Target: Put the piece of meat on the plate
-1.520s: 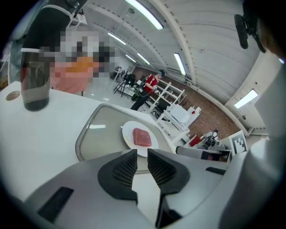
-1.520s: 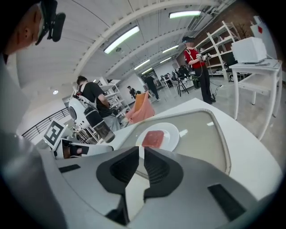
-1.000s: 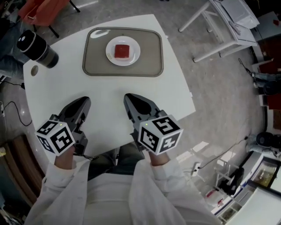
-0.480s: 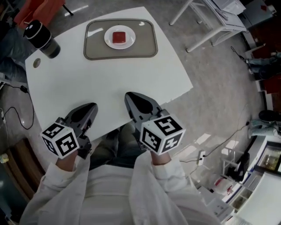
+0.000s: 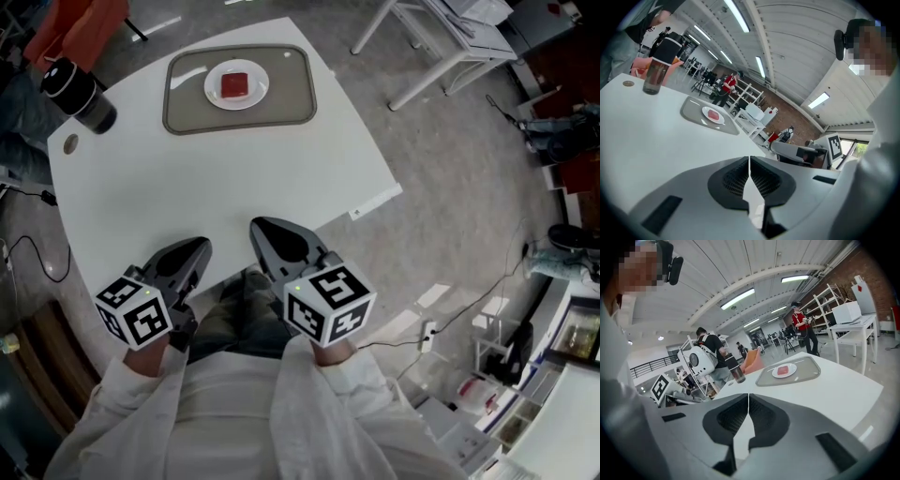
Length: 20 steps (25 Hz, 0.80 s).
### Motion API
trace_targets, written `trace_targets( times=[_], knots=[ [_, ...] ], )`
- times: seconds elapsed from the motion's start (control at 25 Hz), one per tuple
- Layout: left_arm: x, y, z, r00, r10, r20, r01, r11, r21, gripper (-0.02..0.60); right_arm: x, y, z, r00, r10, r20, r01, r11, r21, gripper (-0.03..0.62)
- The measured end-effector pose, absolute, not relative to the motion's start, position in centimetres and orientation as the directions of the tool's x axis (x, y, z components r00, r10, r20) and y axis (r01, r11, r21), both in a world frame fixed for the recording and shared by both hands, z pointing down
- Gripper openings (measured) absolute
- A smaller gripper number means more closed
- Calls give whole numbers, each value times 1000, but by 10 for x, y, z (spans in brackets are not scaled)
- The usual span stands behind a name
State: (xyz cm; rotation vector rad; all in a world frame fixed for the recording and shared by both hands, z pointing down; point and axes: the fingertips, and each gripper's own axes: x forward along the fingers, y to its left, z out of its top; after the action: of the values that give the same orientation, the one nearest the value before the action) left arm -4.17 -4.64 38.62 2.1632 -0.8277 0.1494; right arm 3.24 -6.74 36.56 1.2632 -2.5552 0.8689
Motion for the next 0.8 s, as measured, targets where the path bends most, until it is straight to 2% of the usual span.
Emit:
trace_targets(
  times=[0.32, 0.8],
  knots=[
    [-31, -48, 375, 763, -545, 347, -618, -458, 640, 15, 22, -56, 366, -671, -631, 390, -739, 528, -419, 18],
    [-21, -47, 362, 762, -552, 338, -626, -492, 605, 12, 24, -55, 353, -663, -643, 384, -748, 549, -372, 15]
  ],
)
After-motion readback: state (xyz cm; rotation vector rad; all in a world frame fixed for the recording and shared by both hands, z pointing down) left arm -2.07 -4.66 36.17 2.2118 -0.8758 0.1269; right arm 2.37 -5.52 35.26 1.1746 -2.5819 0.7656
